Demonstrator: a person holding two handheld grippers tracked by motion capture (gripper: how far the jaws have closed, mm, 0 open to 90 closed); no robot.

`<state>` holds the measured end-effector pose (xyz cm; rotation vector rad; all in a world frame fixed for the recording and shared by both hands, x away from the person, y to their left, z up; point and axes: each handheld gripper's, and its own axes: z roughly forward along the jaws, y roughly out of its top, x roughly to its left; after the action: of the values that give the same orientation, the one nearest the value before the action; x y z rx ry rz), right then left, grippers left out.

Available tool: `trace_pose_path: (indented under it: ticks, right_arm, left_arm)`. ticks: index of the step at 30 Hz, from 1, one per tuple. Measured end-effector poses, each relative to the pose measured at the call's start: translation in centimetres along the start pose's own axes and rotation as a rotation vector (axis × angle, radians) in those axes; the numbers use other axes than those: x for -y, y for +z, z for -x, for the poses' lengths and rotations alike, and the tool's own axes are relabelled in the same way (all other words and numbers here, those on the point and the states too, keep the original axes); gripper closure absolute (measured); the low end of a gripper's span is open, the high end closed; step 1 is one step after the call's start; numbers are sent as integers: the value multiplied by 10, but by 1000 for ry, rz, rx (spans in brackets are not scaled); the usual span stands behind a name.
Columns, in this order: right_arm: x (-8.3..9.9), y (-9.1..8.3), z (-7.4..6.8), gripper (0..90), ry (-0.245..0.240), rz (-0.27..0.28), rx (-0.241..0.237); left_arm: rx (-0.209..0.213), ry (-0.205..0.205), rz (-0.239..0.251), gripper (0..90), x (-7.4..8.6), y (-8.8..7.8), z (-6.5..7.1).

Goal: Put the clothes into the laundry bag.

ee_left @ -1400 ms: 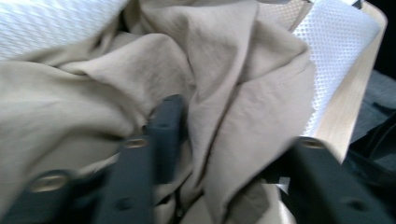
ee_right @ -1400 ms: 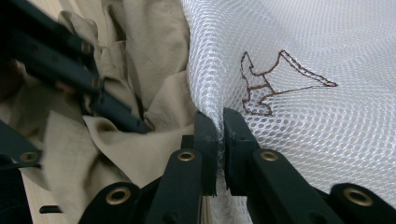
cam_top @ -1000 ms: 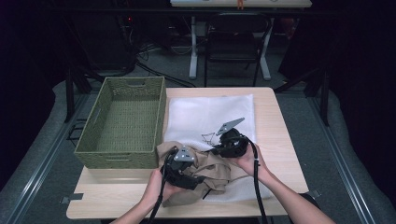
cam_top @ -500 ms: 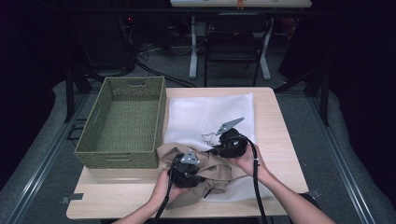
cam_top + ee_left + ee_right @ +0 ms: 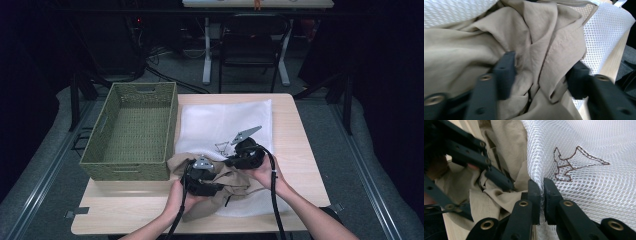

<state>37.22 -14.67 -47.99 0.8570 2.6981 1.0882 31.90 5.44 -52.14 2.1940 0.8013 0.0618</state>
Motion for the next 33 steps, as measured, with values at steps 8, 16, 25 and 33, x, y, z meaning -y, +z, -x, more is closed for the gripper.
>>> trace_pose_path:
  ticks: [8, 16, 25, 33]
  right_arm:
    - [1, 1, 1, 857, 4, -2, -6]
    - [0, 2, 0, 857, 7, -4, -7]
    - [0, -2, 0, 859, 19, 9, -21]
    - [-2, -6, -2, 858, 31, 35, -44]
  left_arm:
    - [-20, 79, -37, 270, 6, -24, 8]
    - [-23, 100, -95, 493, 18, 0, 1]
    - [24, 71, -43, 721, 16, 2, 2]
    - [-6, 18, -28, 719, 8, 14, 8]
